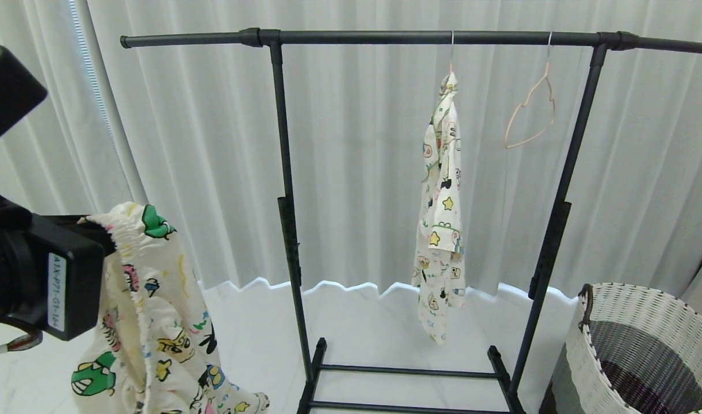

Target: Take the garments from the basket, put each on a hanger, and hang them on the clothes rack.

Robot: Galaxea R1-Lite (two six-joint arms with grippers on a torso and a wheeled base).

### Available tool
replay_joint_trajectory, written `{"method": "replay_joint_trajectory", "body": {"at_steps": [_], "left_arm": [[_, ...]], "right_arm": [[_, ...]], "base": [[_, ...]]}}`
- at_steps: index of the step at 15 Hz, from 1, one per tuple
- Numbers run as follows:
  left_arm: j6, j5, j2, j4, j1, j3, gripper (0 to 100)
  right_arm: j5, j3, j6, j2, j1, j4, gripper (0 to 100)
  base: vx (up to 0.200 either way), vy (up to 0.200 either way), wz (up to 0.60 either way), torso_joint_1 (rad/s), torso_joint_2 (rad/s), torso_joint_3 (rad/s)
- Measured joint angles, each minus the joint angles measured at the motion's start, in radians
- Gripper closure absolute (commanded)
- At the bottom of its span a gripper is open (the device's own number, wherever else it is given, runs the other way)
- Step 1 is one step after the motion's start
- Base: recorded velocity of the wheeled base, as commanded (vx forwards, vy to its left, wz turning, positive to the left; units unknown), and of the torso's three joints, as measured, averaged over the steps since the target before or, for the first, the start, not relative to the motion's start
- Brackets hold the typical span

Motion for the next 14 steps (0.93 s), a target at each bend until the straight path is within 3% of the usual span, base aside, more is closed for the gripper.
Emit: {"method": "replay_joint_trajectory", "body": {"at_steps": [5,7,14], "left_arm": [[0.000,0.002,-0.008,0.000,0.000,0.013,100],[0.000,0.002,-0.007,0.001,0.001,0.013,100],[0.000,0.003,-0.010,0.000,0.000,0.011,100]], "right_arm": [[0.009,0.005,0.003,-0.014,-0.010,0.000,0],[0.028,0.006,0.013,-0.014,-0.010,0.002,0],[0.034,0.006,0.284,-0.004,-0.010,0.005,0]], "base": [[0.000,0.000,0.00,0.160,-0.16,-0.160],[0.000,0.000,0.00,0.232,-0.57,-0.239],[0.000,0.000,0.00,0.160,-0.54,-0.230]]}}
